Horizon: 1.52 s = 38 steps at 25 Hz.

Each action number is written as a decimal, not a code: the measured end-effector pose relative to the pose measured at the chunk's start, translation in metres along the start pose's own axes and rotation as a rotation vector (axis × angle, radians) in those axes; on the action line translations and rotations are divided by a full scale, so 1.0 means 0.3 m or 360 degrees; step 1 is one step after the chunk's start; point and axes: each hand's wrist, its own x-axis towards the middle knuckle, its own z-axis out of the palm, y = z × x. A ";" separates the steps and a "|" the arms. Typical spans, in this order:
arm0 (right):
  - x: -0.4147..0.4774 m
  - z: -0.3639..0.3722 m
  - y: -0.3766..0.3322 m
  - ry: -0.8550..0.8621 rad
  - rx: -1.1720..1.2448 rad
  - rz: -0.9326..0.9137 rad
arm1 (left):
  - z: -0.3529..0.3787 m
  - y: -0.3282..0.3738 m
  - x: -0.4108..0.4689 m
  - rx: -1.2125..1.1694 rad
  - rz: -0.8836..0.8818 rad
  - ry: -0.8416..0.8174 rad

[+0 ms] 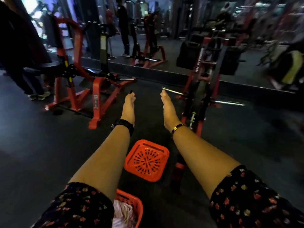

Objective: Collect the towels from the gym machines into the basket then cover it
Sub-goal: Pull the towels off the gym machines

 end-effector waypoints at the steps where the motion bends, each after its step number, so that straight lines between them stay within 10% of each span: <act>1: -0.022 -0.065 -0.023 0.0079 -0.0013 -0.0023 | 0.057 0.000 -0.003 0.0002 -0.0020 -0.0055; 24: -0.952 -1.769 -0.439 0.1474 -0.0140 -0.0275 | 1.843 -0.439 -0.766 0.0107 -0.0305 -0.1515; 38: -1.097 -2.354 -0.515 0.1809 -0.0247 -0.0254 | 2.524 -0.667 -0.989 0.0077 -0.0363 -0.1842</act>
